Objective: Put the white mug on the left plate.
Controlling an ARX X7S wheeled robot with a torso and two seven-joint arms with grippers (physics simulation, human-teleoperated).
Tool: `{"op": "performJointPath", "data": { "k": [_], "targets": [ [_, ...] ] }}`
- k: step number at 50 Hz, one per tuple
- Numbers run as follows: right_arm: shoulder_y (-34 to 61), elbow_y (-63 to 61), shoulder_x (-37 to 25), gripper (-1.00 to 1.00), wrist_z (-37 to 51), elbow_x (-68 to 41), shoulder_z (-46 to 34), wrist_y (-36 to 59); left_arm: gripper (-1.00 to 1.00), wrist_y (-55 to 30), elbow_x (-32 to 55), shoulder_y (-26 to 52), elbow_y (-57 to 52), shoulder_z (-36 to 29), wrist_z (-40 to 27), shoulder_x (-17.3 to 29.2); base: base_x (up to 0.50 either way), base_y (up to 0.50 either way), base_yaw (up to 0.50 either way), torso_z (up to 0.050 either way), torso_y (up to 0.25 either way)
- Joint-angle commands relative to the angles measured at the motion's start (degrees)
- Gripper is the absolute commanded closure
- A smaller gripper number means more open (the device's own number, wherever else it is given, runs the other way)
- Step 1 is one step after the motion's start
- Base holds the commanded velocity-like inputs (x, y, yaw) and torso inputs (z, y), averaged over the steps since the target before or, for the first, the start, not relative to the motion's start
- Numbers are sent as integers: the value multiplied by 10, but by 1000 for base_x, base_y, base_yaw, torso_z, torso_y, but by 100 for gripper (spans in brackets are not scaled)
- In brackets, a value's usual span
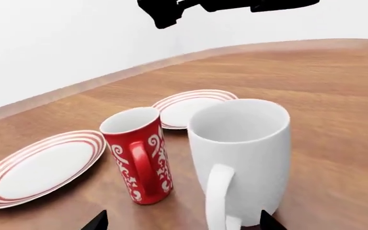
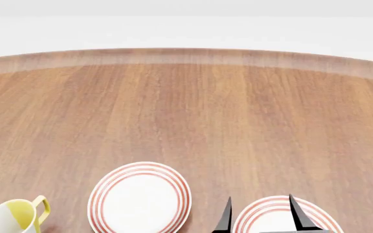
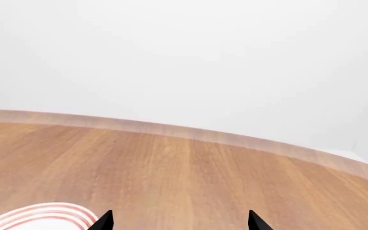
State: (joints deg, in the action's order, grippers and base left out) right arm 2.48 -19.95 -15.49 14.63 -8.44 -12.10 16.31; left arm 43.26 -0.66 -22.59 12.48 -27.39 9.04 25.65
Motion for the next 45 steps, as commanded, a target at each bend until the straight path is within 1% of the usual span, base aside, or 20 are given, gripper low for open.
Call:
{"op": "performJointPath", "data": {
  "k": [1,4,5,6,8,11,20,32,42,45],
  "targets": [
    [1,-2,-2,-100,2,-4,0,-1,-100,29,9,24,66,-19,13,-18,0,0,0,0,0],
    [1,-1,-2,-100,2,-5,-2,-2,-100,-12,17,11,10,-15,14,-2,0,0,0,0,0],
    [1,1,-2,-100,2,-5,-2,-3,-100,3,11,24,40,-17,14,-10,0,0,0,0,0],
    [1,2,-2,-100,2,-5,-3,-3,-100,-1,14,27,39,-18,18,-8,0,0,0,0,0],
    [2,1,-3,-100,3,-5,-3,-1,-100,-30,11,28,13,-16,19,-1,0,0,0,0,0],
    [2,-5,-4,-100,4,-7,-3,2,-100,-47,12,31,-5,-17,23,4,0,0,0,0,0],
    [6,-12,-6,-100,8,-8,-5,10,-100,-70,0,32,-19,-26,32,12,0,0,0,0,0],
    [7,-16,-7,-100,12,-8,-8,13,-100,-80,-26,47,3,-38,35,6,0,0,0,0,0],
    [9,-13,-8,-100,14,-11,-9,11,-100,-85,-20,58,-1,-43,42,5,0,0,0,0,0],
    [12,-5,-6,-100,14,-10,-11,7,-100,-79,-17,71,19,-47,48,0,0,0,0,0,0]
  ]
}}
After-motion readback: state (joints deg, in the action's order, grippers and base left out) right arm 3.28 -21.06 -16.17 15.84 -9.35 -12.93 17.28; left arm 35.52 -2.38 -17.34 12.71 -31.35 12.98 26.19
